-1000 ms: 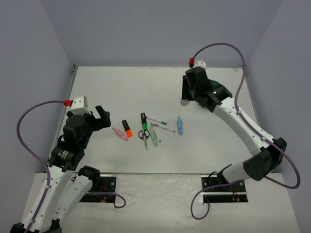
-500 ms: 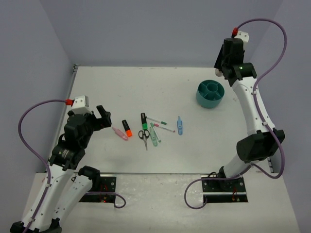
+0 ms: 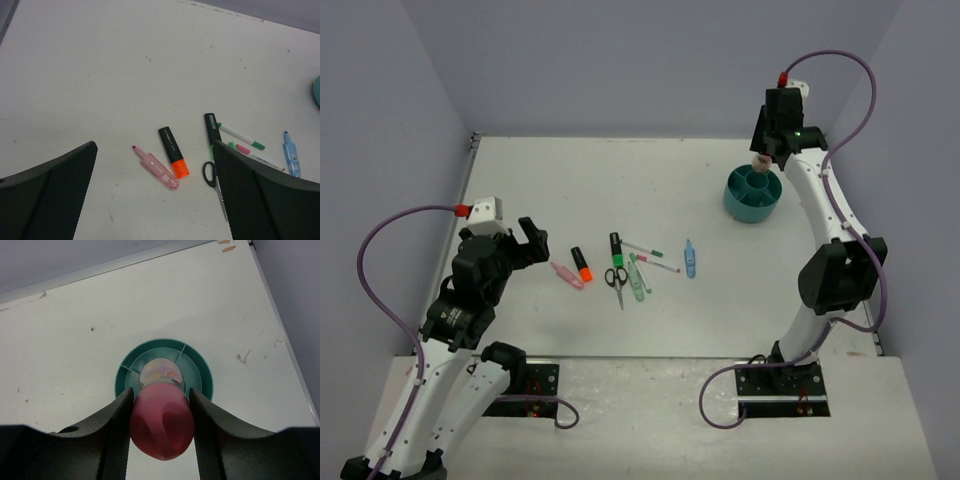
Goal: Sort the stationery into containers
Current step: Place the stationery in the storage box.
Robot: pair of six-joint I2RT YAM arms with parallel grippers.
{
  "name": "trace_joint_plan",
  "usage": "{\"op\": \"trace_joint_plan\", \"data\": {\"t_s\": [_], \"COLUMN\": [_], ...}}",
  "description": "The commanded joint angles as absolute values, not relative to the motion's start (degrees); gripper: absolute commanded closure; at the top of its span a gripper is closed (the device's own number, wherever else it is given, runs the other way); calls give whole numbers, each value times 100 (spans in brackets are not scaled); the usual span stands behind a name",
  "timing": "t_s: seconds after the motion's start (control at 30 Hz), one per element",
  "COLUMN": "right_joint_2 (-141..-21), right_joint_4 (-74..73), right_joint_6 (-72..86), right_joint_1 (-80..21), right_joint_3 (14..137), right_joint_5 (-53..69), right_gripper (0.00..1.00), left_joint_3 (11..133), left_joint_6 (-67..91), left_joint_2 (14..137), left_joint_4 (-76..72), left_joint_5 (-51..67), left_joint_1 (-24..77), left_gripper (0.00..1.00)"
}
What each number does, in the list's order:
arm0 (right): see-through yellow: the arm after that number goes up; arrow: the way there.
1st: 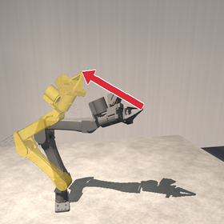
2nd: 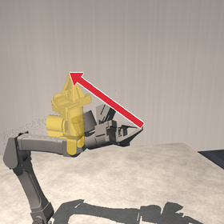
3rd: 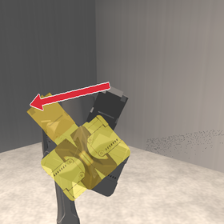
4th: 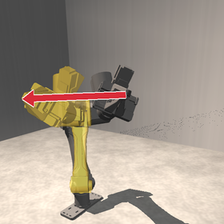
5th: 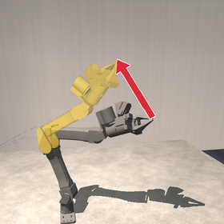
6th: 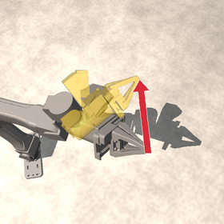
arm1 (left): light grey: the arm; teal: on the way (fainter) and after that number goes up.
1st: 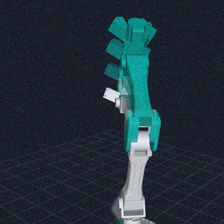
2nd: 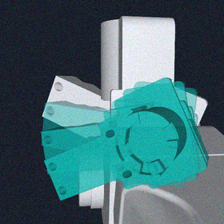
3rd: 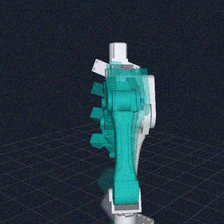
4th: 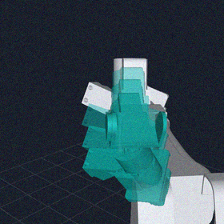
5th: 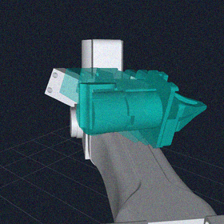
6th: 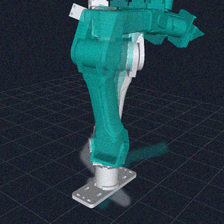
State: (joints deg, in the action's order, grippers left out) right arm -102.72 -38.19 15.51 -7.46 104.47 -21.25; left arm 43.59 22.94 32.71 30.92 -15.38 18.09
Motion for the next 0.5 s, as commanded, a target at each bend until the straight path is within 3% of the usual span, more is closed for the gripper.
{"op": "trace_joint_plan", "data": {"t_s": [0.0,0.47], "right_joint_2": [-10257,-10066], "right_joint_4": [-3516,-3481], "right_joint_6": [1483,1647], "right_joint_1": [-712,-712], "right_joint_3": [10279,9823], "right_joint_5": [-2032,-1969], "right_gripper": [100,99], "left_joint_3": [4377,4362], "left_joint_6": [2136,2136], "left_joint_2": [3226,3155], "left_joint_4": [2917,2906], "left_joint_5": [-1582,-1564], "left_joint_1": [1837,1854], "left_gripper": [0,0]}}
